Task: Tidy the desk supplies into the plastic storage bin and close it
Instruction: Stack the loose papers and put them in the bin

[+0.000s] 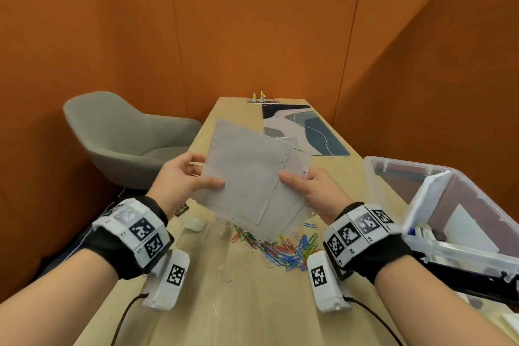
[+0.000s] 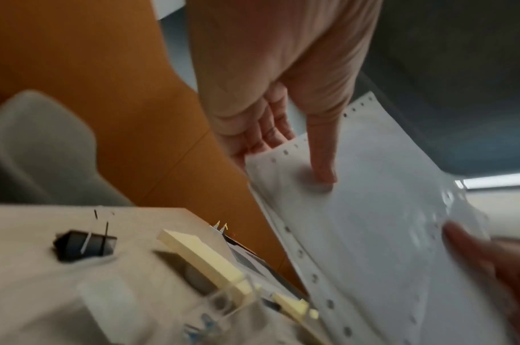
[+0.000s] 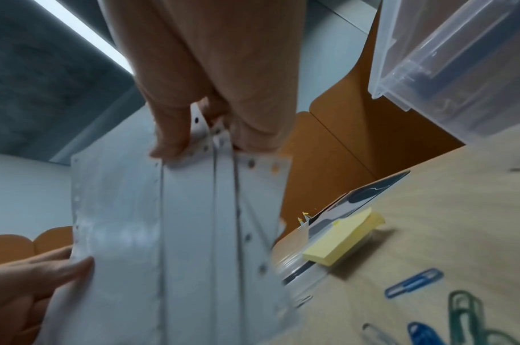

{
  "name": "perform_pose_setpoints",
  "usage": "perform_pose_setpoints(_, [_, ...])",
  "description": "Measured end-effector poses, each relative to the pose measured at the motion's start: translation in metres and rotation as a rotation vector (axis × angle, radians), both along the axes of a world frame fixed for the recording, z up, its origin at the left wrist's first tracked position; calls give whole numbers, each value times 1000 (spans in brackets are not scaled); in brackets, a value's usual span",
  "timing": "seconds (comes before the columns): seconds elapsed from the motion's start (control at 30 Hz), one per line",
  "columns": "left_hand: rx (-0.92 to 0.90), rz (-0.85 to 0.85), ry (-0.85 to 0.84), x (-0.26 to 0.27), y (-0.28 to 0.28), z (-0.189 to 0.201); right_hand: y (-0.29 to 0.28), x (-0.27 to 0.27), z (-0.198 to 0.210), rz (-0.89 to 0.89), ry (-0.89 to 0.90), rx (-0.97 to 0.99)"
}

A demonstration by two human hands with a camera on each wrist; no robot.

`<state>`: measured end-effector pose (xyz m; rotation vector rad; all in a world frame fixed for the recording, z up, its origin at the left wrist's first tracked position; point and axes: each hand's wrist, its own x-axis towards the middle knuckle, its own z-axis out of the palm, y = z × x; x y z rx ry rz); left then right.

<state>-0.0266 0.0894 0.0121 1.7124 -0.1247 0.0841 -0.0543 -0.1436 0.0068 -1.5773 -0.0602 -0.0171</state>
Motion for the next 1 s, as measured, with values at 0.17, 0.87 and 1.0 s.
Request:
perform_pose_setpoints(0.17, [99,44,12,-3,-12,-21,10,2,-1,-90,-62,49])
perform_pose_setpoints(0.87, [-85,-42,-69,2,2,0,5,1,9,-225,-77,118])
perform_pose_setpoints(1.0, [-38,-29,-66,1,5,-2,5,-2,7,-168,-70,64])
